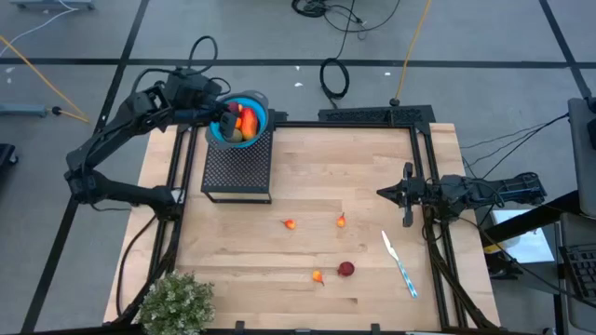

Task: Pick & Place Fruit
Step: Put the pomegranate into the blue strainer bowl on the shelf

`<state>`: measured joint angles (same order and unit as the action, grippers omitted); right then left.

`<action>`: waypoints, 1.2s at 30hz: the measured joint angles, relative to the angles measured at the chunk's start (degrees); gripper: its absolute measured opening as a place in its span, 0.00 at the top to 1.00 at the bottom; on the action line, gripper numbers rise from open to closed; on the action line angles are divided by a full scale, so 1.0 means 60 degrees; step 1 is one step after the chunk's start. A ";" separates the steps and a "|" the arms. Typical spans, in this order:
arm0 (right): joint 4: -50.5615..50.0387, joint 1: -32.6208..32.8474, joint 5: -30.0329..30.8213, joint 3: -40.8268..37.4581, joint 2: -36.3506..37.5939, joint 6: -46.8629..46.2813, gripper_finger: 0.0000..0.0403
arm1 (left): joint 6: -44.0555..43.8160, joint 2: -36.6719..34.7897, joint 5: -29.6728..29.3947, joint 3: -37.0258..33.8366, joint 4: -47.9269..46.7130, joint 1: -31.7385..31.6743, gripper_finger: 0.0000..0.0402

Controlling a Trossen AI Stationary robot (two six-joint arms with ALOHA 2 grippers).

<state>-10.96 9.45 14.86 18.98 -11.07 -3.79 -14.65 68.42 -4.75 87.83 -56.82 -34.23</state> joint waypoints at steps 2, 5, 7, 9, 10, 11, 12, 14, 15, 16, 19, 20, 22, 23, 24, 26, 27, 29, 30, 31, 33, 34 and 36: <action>0.0000 0.0004 -0.0018 -0.0003 0.0000 -0.0003 1.00 | -0.0095 -0.0104 -0.0072 0.0000 0.0004 0.0248 0.52; 0.0000 0.0004 -0.0031 -0.0002 0.0000 -0.0013 1.00 | -0.0246 -0.0176 -0.0074 0.0000 -0.0001 0.0579 0.60; 0.0000 0.0004 -0.0028 0.0000 0.0000 -0.0148 1.00 | -0.0267 -0.0200 -0.0081 0.0000 0.0000 0.0814 0.66; 0.0000 0.0004 -0.0031 0.0000 0.0000 -0.0383 1.00 | -0.0246 -0.0228 -0.0115 0.0000 0.0000 0.1067 0.71; 0.0000 0.0004 -0.0028 0.0000 0.0000 -0.0509 1.00 | -0.0190 -0.0229 -0.0130 0.0000 0.0000 0.1193 0.73; 0.0000 0.0004 -0.0031 -0.0003 0.0000 -0.0616 1.00 | -0.0153 -0.0220 -0.0135 0.0000 0.0000 0.1315 0.76; 0.0000 0.0004 -0.0028 -0.0002 0.0000 -0.0747 1.00 | -0.0144 -0.0209 -0.0135 0.0000 0.0000 0.1439 0.78; 0.0000 0.0004 -0.0031 0.0000 0.0000 -0.0924 1.00 | -0.0147 -0.0207 -0.0134 0.0000 0.0001 0.1657 0.82; 0.0000 0.0004 -0.0031 0.0000 0.0000 -0.0996 1.00 | -0.0147 -0.0216 -0.0132 0.0000 0.0004 0.1746 0.84; 0.0000 0.0004 -0.0031 -0.0003 0.0000 -0.1021 1.00 | -0.0146 -0.0218 -0.0132 0.0000 0.0004 0.1834 0.86; -0.0004 0.0004 -0.0020 0.0000 0.0000 -0.0962 1.00 | -0.0132 -0.0211 -0.0139 0.0000 0.0011 0.2077 0.91; -0.0004 0.0004 -0.0016 -0.0003 0.0000 -0.0965 1.00 | -0.0162 -0.0220 -0.0137 0.0000 0.0011 0.2146 0.93; -0.0007 0.0004 -0.0016 -0.0002 0.0000 -0.1002 1.00 | -0.0255 -0.0292 -0.0132 0.0000 0.0011 0.2292 0.96; -0.0007 0.0004 -0.0016 -0.0001 0.0000 -0.1002 1.00 | -0.0264 -0.0314 -0.0135 0.0000 0.0015 0.2369 0.97; -0.0007 0.0004 -0.0019 0.0000 0.0000 -0.1004 1.00 | -0.0270 -0.0331 -0.0135 0.0000 0.0025 0.2454 0.98; -0.0012 0.0004 -0.0027 0.0000 0.0000 -0.1004 1.00 | -0.0345 -0.0424 -0.0151 -0.0004 0.0022 0.2626 0.99; -0.0012 0.0004 -0.0037 -0.0002 -0.0015 -0.1005 1.00 | -0.0346 -0.0469 -0.0178 -0.0004 0.0022 0.2708 0.99; -0.0014 0.0002 -0.0320 0.0000 -0.0073 -0.0994 1.00 | -0.0347 -0.0561 -0.0211 -0.0010 0.0025 0.2929 0.98; -0.0022 0.0004 -0.0553 0.0000 -0.0104 -0.0939 1.00 | -0.0368 -0.0669 -0.0222 -0.0077 0.0062 0.3047 0.97; -0.0007 0.0004 -0.0809 0.0000 -0.0157 -0.0911 1.00 | -0.0378 -0.0771 -0.0279 -0.0184 0.0064 0.3163 0.97; 0.0028 0.0004 -0.1332 0.0000 -0.0310 -0.0791 1.00 | -0.0492 -0.0993 -0.0431 -0.0538 0.0385 0.3478 0.97; 0.0064 0.0004 -0.1556 0.0000 -0.0398 -0.0760 1.00 | -0.0634 -0.1173 -0.0537 -0.0801 0.0627 0.3668 0.97; 0.0451 0.0004 -0.1823 0.0000 -0.0659 -0.0754 1.00 | -0.0968 -0.1565 -0.0849 -0.1490 0.1104 0.4044 0.99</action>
<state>-8.26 9.47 3.93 18.98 -15.02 -8.32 -20.45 59.03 -9.84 78.89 -50.19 -9.97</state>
